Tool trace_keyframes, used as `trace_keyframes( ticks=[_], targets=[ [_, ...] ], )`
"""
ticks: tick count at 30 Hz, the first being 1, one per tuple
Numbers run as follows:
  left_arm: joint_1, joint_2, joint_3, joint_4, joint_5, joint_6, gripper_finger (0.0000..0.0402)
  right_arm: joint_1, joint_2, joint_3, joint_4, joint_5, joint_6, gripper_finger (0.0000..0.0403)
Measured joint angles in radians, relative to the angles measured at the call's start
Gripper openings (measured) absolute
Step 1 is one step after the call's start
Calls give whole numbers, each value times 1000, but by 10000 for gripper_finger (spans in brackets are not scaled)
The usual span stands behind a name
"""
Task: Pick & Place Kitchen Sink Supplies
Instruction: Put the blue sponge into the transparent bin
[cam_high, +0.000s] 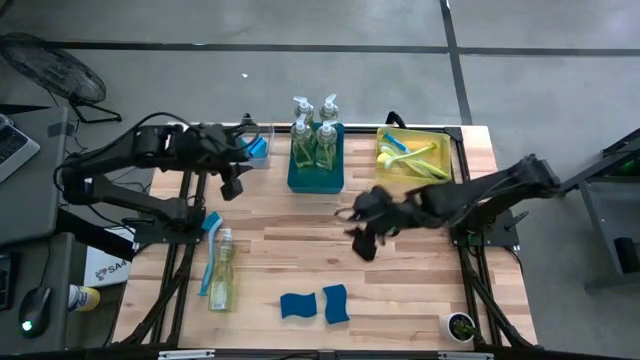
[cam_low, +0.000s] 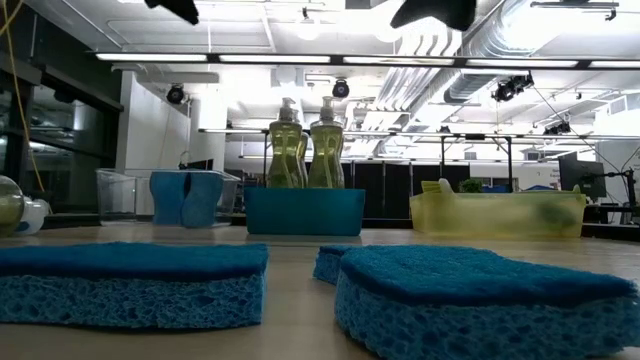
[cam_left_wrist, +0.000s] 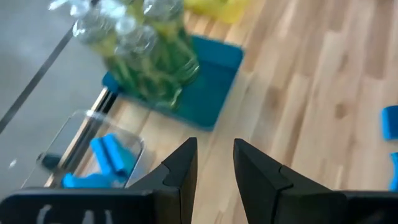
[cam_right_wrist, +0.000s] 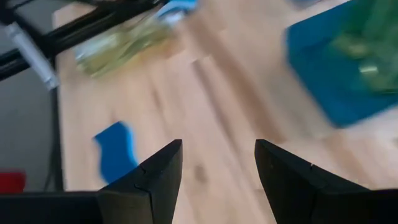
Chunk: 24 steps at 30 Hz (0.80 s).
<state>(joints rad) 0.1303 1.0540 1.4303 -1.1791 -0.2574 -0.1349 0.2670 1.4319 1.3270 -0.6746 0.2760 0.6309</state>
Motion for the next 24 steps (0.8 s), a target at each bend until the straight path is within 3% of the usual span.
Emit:
trace_keyframes(
  ticks=[8, 17, 24],
  targets=[
    [-94, -131, -170, 149, 46, -24, 99, 77, 155, 0, 175, -63, 0, 194],
    [-192, -282, -417, 303, 122, -121, 99, 143, 269, 0, 194, -185, 81, 194],
    [-257, -327, -519, 362, 127, -167, 99, 189, 378, 0, 208, -241, 84, 194]
  ],
)
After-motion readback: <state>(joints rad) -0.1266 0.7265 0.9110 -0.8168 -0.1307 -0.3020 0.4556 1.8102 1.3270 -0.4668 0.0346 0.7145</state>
